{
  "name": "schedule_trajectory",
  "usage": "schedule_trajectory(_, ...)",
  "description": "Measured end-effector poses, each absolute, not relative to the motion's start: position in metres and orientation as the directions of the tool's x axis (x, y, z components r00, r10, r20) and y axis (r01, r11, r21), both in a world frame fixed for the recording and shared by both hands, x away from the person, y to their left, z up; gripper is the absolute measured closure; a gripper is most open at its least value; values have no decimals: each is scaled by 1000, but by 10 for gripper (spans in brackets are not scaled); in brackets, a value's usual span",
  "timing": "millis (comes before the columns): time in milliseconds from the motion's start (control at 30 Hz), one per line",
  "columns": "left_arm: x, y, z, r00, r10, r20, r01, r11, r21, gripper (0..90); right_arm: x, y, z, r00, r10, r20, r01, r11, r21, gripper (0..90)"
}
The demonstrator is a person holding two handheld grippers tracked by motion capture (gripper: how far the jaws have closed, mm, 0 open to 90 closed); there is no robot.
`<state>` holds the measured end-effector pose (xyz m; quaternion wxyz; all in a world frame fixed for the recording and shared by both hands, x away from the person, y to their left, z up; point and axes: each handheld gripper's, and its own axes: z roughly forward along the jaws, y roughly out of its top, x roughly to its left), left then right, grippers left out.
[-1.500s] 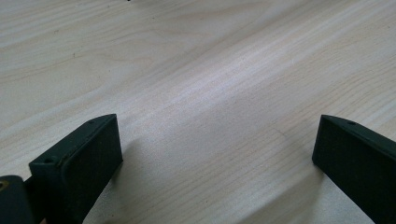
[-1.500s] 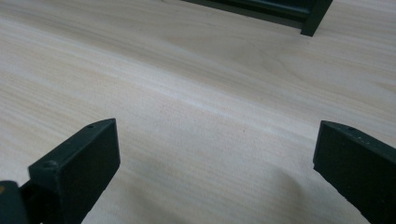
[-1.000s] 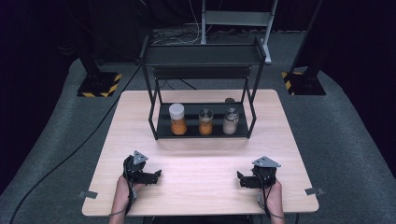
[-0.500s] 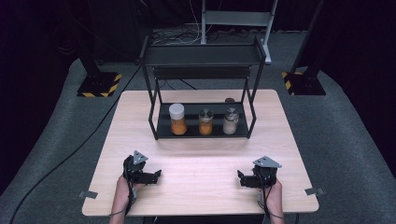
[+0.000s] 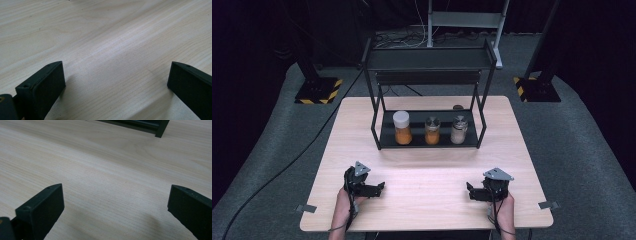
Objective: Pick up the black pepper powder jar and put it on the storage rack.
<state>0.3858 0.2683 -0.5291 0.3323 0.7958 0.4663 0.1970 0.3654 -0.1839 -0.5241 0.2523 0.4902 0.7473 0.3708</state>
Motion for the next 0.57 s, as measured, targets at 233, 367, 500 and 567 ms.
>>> schedule_trajectory(233, 386, 268, -529, 487, 873, 3, 612, -344, 712, 10, 365, -184, -524, -390, 921, -12, 543, 241, 805, 0)
schedule_trajectory(367, 386, 268, -529, 487, 873, 3, 612, -344, 712, 10, 365, -184, -524, -397, 918, -12, 544, 246, 802, 0)
schedule_trajectory(500, 386, 268, -529, 487, 873, 3, 612, -344, 713, 10, 365, -184, -524, -402, 916, -14, 539, 249, 805, 0)
schedule_trajectory(567, 386, 268, -529, 487, 873, 3, 612, -344, 712, 10, 365, -184, -524, -401, 916, -14, 538, 248, 805, 0)
